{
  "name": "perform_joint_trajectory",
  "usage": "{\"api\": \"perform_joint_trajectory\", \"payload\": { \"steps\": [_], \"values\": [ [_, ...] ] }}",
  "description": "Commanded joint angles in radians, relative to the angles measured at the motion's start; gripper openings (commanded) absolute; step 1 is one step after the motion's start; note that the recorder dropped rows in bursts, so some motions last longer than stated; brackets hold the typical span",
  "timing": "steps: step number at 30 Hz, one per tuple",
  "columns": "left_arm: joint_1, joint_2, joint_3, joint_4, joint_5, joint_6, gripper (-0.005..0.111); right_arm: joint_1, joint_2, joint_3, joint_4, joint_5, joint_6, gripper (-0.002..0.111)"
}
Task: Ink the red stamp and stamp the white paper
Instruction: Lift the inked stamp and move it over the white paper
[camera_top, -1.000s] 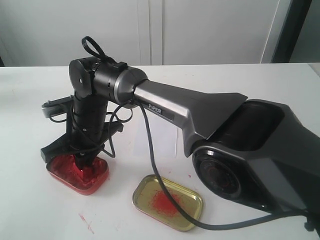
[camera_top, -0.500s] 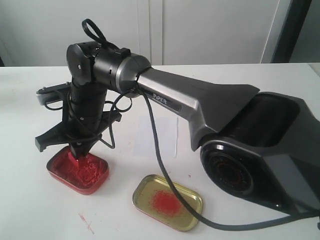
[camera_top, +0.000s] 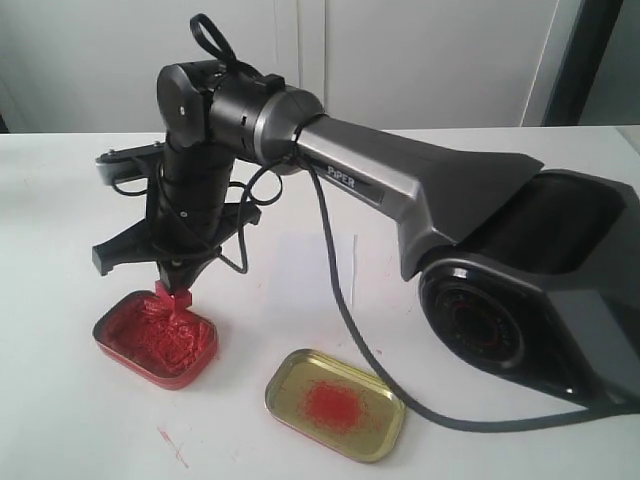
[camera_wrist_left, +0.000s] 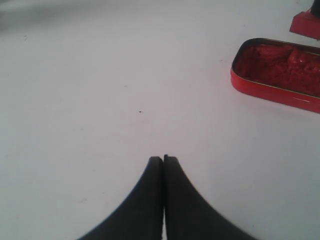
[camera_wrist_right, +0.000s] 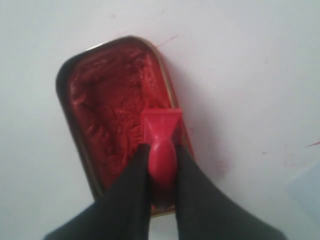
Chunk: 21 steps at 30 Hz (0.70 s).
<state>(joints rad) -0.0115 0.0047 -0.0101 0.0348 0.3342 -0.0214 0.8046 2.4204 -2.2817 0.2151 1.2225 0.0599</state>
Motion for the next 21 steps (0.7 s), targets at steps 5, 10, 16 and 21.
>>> {"api": "perform_joint_trajectory", "payload": {
  "steps": [5, 10, 16, 21],
  "values": [
    [0.002, -0.005, 0.01, 0.0, 0.007, 0.0, 0.0, -0.052, -0.016, 0.0, -0.067, -0.001, 0.016, 0.0],
    [0.002, -0.005, 0.01, 0.0, 0.007, 0.0, 0.0, -0.09, -0.016, 0.0, -0.107, -0.001, 0.016, 0.0],
    [0.002, -0.005, 0.01, 0.0, 0.007, 0.0, 0.0, -0.149, -0.016, 0.004, -0.123, -0.001, 0.018, 0.0],
    [0.002, -0.005, 0.01, 0.0, 0.007, 0.0, 0.0, -0.199, -0.036, 0.077, -0.164, -0.001, 0.018, 0.0]
  ]
}}
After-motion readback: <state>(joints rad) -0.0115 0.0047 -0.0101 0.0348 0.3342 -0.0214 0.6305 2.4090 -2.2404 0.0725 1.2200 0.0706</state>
